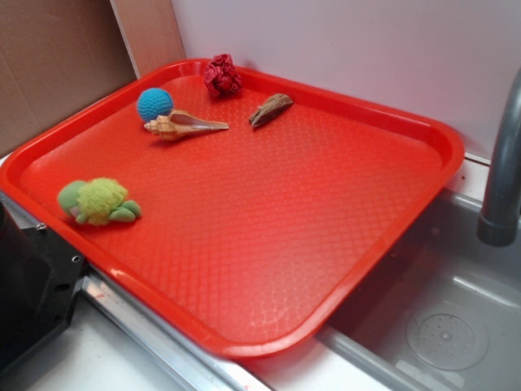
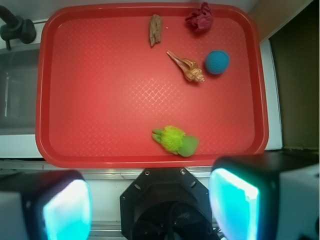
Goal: Grab the wood chip.
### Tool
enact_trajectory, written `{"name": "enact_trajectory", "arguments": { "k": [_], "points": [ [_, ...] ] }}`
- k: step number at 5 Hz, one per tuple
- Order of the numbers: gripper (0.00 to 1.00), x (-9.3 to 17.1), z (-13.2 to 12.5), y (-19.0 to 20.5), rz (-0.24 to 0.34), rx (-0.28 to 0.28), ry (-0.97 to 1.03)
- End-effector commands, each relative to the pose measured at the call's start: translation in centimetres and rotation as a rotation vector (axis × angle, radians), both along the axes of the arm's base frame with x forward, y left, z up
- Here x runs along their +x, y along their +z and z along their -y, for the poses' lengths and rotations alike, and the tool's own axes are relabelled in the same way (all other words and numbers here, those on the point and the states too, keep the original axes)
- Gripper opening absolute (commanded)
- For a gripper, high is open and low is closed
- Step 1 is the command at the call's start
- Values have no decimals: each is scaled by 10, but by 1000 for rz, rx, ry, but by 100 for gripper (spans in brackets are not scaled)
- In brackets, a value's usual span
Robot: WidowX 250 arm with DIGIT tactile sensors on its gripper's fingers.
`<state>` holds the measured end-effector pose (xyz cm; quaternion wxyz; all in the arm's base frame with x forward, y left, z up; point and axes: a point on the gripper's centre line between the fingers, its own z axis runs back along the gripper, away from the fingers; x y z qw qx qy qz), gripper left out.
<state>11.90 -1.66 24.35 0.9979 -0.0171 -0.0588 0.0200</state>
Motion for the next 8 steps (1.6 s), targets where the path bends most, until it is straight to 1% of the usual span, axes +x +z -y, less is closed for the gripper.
{"name": "enact_trajectory", "arguments": {
  "k": [1,2,3,4,5,6,7,8],
  "points": [
    [100,0,0,0,0,0,0],
    [100,37,-14,-36,14,5,57],
    [100,82,-20,-59,91,-18,87],
    [100,120,-29,-90,69,-46,95],
    [100,169,-34,-137,47,-106,123],
    [100,210,-26,-170,25,-84,163],
    [100,236,-22,-198,-17,-65,164],
    [100,227,-24,-217,-63,-23,132]
  ]
}}
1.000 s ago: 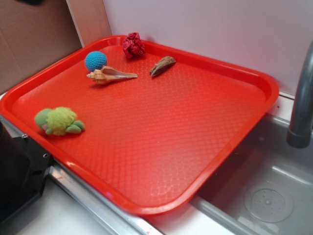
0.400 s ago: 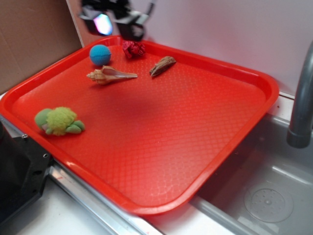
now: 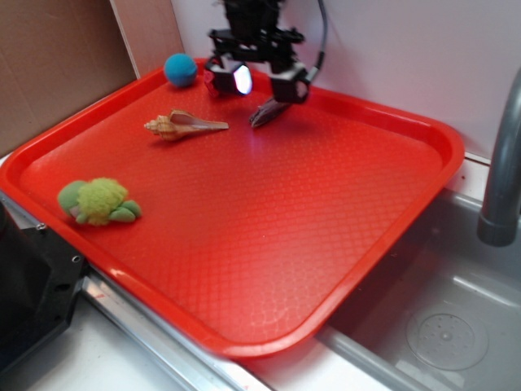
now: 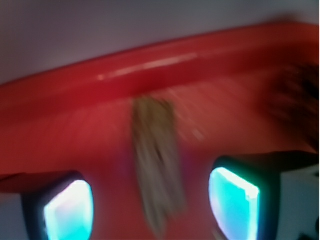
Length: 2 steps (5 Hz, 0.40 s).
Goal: Grab the wood chip.
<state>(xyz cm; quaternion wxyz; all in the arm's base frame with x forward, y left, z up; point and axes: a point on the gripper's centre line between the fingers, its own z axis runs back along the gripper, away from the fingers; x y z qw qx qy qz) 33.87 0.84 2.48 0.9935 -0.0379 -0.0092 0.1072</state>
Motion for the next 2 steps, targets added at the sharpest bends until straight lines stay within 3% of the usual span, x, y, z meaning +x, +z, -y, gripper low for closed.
{"name": "enact_trajectory", "arguments": {
  "k": [1,2],
  "points": [
    [100,-11,0,-2,36,41,-59],
    [0,-15,-1,-6,46,29,-58]
  ]
}}
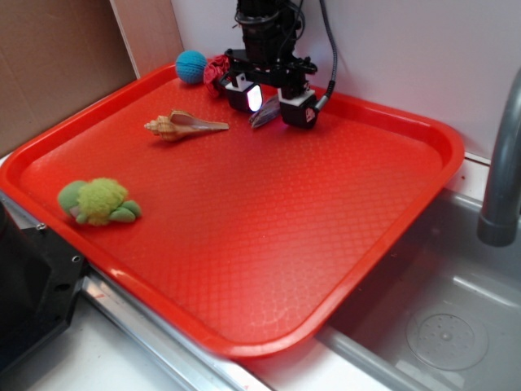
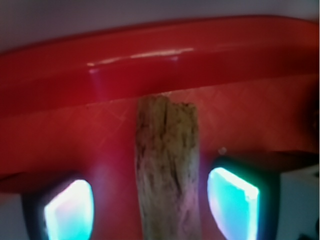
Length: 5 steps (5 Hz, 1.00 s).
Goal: Grab the wood chip.
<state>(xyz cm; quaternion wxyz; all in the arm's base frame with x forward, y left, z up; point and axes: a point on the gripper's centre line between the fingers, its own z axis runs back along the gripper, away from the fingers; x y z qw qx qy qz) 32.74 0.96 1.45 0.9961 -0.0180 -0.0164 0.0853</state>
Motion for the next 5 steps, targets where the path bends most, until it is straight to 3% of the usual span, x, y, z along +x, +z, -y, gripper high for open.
{"name": "enact_trajectory", "arguments": {
  "k": [1,2,3,4,5],
  "points": [
    [0,-5,-4,5,42,-11,-20],
    [0,-6,-8,8,54,-11,-13],
    [0,-16,-8,37,103,-3,-28],
    [0,-41,-5,86,235,-23,-20],
    [0,-71,0,136,244,-38,34]
  ]
}}
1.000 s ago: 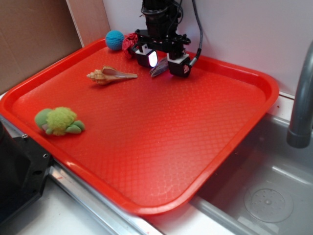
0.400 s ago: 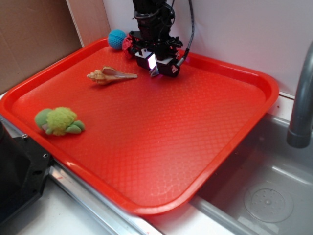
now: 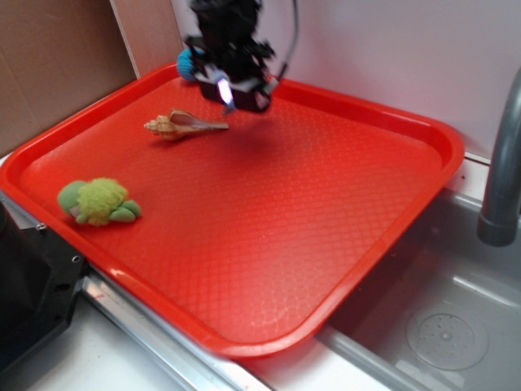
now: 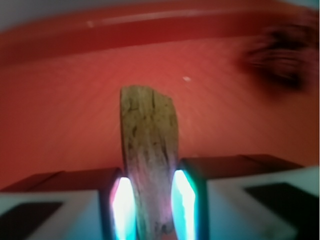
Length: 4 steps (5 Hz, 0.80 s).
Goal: Grab the wood chip.
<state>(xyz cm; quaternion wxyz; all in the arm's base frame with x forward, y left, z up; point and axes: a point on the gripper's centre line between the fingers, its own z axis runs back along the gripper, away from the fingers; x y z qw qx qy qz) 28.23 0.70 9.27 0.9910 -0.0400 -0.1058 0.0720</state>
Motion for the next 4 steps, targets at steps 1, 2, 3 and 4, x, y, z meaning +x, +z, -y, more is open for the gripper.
{"name": "enact_trajectory", "arguments": {
  "k": [1,2,3,4],
  "points": [
    [0,-62,1,109,-2,-4,82],
    [0,-86,12,160,-28,45,50],
    [0,-92,13,168,-103,16,24],
    [0,-92,15,162,-118,37,25]
  ]
}}
